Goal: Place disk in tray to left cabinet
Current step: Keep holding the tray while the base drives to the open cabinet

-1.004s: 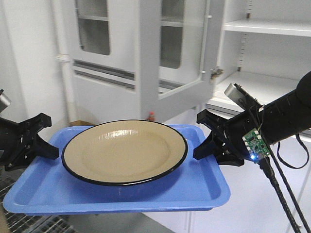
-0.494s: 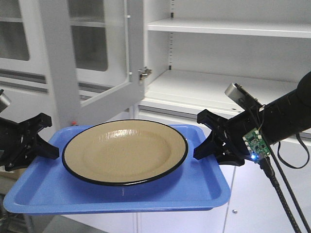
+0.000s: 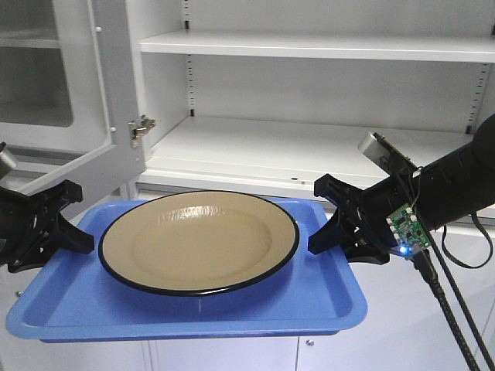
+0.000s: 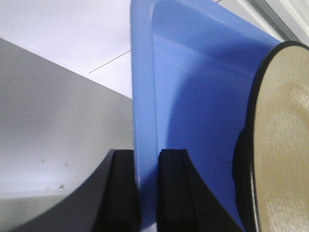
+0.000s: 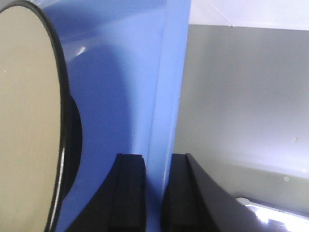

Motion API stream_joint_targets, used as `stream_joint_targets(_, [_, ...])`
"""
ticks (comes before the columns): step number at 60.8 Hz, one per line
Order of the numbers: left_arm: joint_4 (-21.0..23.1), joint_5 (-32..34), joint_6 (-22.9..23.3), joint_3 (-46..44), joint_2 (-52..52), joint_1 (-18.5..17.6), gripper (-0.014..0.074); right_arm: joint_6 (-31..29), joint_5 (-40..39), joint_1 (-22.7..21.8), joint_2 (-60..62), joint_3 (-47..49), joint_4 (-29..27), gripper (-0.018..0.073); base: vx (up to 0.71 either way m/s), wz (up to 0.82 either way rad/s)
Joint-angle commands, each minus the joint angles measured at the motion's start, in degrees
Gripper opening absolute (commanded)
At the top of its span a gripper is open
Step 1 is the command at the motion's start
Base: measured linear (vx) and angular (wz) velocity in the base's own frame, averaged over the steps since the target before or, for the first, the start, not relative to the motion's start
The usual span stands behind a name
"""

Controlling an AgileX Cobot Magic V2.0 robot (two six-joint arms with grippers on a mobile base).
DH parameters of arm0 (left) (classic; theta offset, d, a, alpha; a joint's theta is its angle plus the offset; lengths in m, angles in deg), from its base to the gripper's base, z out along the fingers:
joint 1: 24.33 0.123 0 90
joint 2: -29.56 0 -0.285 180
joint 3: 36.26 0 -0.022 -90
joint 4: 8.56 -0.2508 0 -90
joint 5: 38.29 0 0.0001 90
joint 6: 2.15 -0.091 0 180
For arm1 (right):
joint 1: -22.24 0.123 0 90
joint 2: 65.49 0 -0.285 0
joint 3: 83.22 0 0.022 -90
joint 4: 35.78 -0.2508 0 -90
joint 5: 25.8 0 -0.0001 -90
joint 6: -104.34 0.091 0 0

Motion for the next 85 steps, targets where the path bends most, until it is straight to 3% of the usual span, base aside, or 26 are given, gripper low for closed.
stream_joint_targets(1, [8.45,0.54,0.59,-2.16,2.77,-1.05,0.0000,-0.60,-2.07,1.02,2.99,2.30,-9.55,-0.0003,0.16,-0.24])
stream_joint_targets(85, [8.45,0.54,0.59,-2.16,2.77,-1.05,0.0000,-0.60,-2.07,1.02,2.99,2.30,-9.55,-0.0003,0.24,-0.16])
